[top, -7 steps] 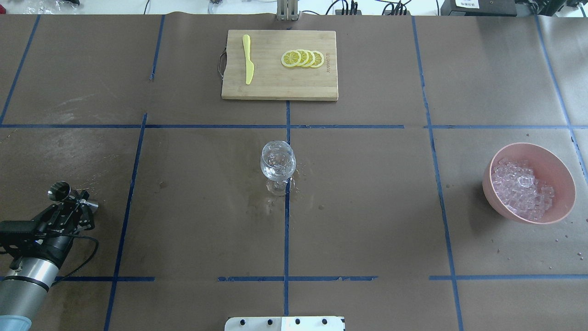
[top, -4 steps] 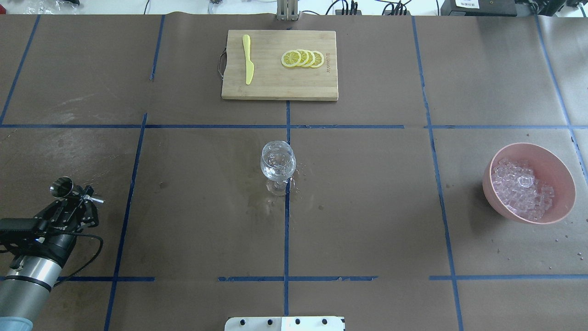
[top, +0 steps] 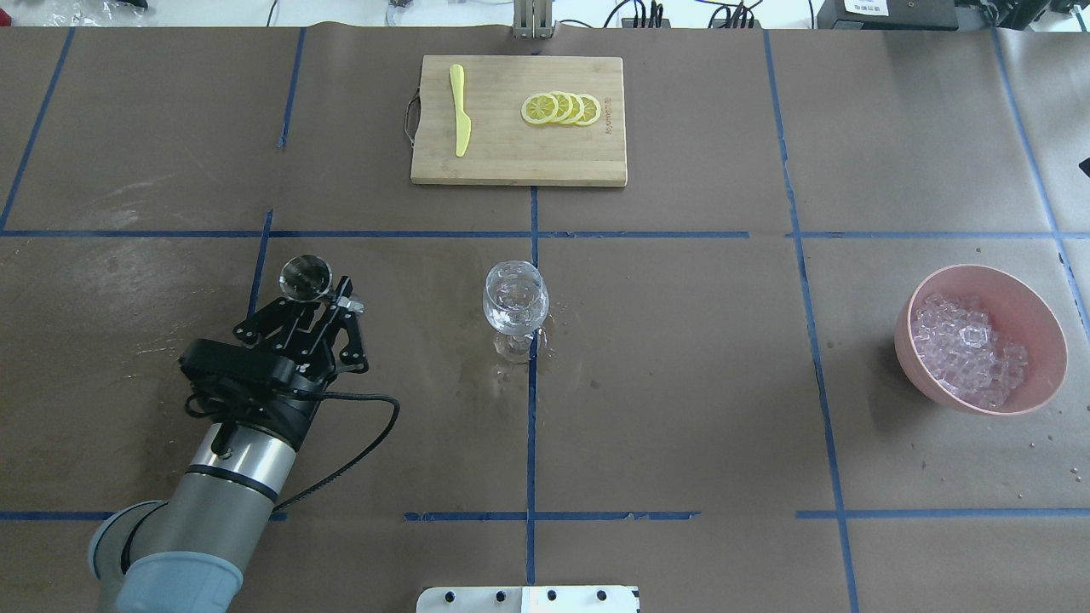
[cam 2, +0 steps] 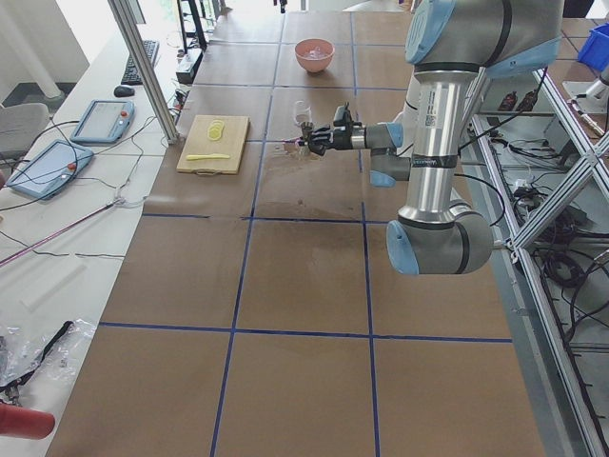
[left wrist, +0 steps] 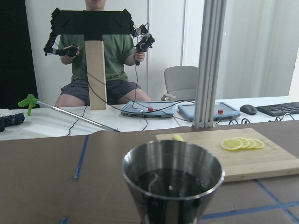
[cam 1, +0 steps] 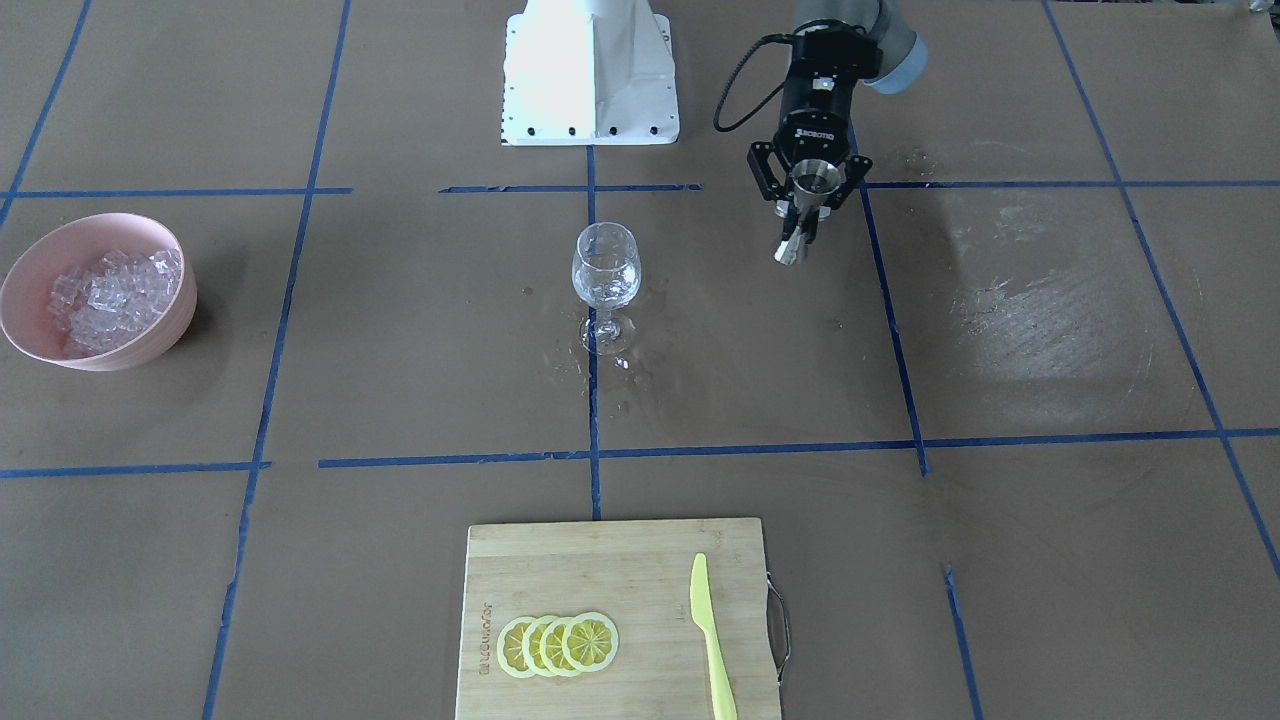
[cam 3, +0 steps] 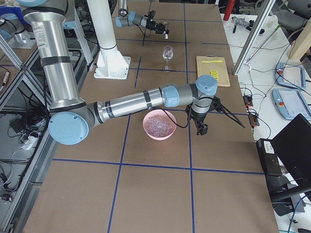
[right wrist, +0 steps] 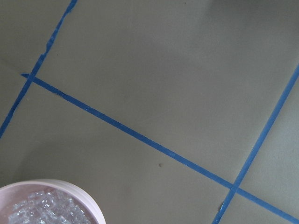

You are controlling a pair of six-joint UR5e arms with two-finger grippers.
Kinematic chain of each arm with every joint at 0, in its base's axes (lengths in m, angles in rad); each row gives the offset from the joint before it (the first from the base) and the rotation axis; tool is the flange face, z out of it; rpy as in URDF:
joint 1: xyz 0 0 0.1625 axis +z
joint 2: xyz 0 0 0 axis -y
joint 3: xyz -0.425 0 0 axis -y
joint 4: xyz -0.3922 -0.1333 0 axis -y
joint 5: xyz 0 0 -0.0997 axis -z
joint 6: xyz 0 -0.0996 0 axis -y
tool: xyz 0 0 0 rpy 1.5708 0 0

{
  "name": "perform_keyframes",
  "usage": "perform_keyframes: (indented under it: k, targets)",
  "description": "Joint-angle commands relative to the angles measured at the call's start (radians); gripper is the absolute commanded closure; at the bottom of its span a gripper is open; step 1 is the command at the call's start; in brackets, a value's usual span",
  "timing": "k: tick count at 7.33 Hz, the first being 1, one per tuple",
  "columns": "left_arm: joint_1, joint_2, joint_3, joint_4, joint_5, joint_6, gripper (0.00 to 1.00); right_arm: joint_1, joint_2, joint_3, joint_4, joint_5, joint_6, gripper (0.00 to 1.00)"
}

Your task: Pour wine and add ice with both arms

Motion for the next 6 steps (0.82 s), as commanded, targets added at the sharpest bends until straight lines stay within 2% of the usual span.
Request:
perform_keyframes:
  k: [1, 3, 4, 6]
  targets:
    - [-0.022, -0.109, -0.001, 0.008, -0.022, 0.232, 1.0, -0.001, 0.0, 0.0, 0.0, 0.002, 0.0, 0.0]
    - [-0.064, -0.124, -0.001, 0.027, -0.176, 0.274, 1.0, -0.001, 0.0, 0.0, 0.0, 0.002, 0.002, 0.0]
    - [-0.091, -0.172, -0.001, 0.134, -0.234, 0.273, 1.0, -0.001, 0.0, 0.002, 0.0, 0.002, 0.002, 0.0]
    - [-0.1, -0.231, -0.004, 0.394, -0.246, 0.277, 1.0, -0.001, 0.0, 0.002, 0.0, 0.002, 0.002, 0.0]
